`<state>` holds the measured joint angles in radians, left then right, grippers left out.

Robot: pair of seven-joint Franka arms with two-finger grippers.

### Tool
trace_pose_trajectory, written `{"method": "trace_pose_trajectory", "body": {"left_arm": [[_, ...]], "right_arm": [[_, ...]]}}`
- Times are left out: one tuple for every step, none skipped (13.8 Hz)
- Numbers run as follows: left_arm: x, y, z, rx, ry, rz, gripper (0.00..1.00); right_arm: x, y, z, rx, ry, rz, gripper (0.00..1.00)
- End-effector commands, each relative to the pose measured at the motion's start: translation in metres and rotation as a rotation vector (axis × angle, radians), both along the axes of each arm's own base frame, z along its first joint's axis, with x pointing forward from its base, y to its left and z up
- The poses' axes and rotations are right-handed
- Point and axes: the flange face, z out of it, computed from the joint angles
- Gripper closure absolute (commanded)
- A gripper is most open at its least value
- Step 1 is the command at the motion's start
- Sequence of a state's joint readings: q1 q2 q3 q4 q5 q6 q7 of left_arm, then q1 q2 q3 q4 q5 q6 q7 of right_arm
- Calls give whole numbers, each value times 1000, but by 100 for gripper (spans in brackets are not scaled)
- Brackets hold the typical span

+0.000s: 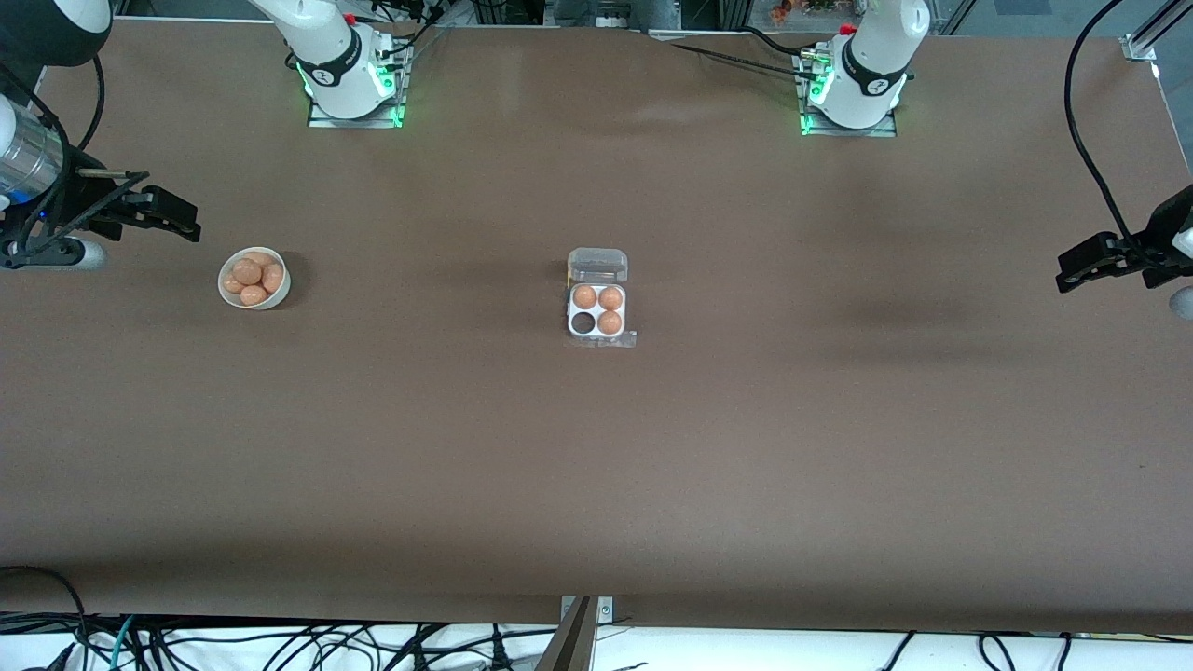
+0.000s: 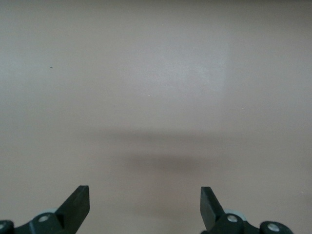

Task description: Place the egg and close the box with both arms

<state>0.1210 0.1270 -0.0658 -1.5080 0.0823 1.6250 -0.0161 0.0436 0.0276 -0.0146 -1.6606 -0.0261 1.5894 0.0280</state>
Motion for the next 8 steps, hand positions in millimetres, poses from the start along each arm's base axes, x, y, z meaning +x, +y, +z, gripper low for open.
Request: {"method": "trace_pose_trajectory", "body": {"left_arm": [[2,0,6,13,-3,-6,0],[2,1,6,16,-3,-6,0],[2,1,6,16,-3,-6,0],[2,1,6,16,-3,-6,0],[3,1,5,16,-1,-6,0],[3,1,5,16,-1,-6,0],[3,1,5,16,-1,-6,0],[3,1,5,16,-1,-6,0]], "right_arm": [[-5,-1,3,4,4,-9,0],[-6,-1,3,4,2,-9,0],[-6,-1,3,4,2,-9,0],[-5,-2,3,3,2,-9,0],[-6,-1,4,4,1,-9,0],[-5,-1,3,4,2,-9,0],[-5,-2,2,3,4,-9,0],[-5,-2,0,3,5,-9,0]]}}
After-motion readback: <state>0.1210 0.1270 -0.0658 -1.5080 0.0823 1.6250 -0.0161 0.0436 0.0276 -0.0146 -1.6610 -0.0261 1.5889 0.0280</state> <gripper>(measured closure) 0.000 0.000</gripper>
